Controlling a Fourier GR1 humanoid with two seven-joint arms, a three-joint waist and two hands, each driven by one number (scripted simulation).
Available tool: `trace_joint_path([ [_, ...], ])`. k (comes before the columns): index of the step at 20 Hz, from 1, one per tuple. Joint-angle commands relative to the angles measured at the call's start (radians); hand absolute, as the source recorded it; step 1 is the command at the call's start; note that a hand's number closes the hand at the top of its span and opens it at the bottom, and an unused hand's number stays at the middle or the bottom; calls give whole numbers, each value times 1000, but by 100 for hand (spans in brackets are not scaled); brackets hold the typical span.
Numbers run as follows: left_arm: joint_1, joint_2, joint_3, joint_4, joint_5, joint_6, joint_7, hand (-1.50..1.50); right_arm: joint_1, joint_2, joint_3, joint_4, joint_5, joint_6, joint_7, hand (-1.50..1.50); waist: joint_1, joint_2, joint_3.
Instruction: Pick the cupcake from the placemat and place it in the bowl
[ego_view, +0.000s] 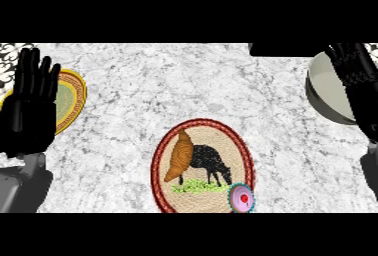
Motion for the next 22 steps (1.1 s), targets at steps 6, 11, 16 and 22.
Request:
trace_joint_path([
  [6,94,153,-104,114,-32,-161,189,0,331,270,75,-45,129,-348,100,150,-83,-6,14],
  [11,99,147,-120,130,7,-217,223,0,490,286,250,-103,505,-548,-14,-150,-76,-14,11],
  [16,81,162,-127,130,17,-264,256,0,638,395,525,-169,845,-731,-54,-150,-39,-12,9],
  [22,91,161,-128,139,2,-280,242,0,777,414,548,-259,1273,-623,286,-150,-37,-10,4],
])
